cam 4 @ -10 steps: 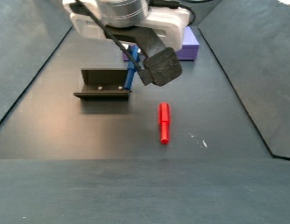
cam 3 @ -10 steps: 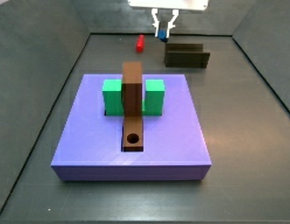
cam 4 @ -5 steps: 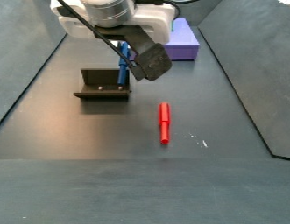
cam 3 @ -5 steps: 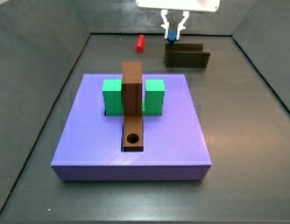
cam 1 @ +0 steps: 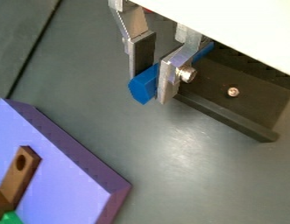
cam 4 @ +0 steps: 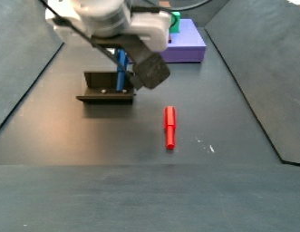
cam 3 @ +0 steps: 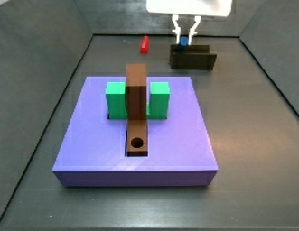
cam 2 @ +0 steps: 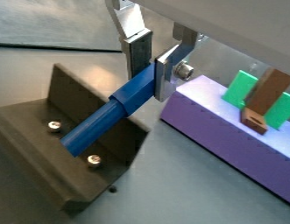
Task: Pick up the blue object. Move up. Place the blue object on the fixture. Regrasp the blue object. Move to above the board. Insert the blue object.
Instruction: Place the blue object on the fixture.
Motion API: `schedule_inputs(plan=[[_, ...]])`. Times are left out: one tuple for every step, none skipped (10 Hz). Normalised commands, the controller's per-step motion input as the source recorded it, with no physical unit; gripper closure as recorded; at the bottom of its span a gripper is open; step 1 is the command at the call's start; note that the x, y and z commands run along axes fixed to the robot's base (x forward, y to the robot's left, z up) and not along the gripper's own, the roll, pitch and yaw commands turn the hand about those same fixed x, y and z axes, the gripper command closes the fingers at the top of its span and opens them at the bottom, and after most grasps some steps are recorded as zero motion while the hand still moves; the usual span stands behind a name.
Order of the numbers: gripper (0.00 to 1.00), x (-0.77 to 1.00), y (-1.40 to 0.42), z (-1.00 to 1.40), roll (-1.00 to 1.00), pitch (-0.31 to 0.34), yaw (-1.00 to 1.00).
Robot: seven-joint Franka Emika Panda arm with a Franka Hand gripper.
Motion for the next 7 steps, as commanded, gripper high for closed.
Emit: schedule_inputs(plan=[[1.0,1.0,0.11,-0.06,-0.09,0.0,0.08],[1.0,0.93,0.09,-0.06,0.16,0.1,0.05],[1.0,0.71,0.11,-0.05,0.37,0.171,0.1],[1.0,0.45,0.14,-0.07,0.39,0.114,0.18],[1.0,0.17,0.06,-0.23,0.21,0.0,0.2],[1.0,0.0,0.0,-0.28,0.03,-0.02,0.13],[1.0,0.0,0.0,-0.3,0.0,-0.066,0.06]])
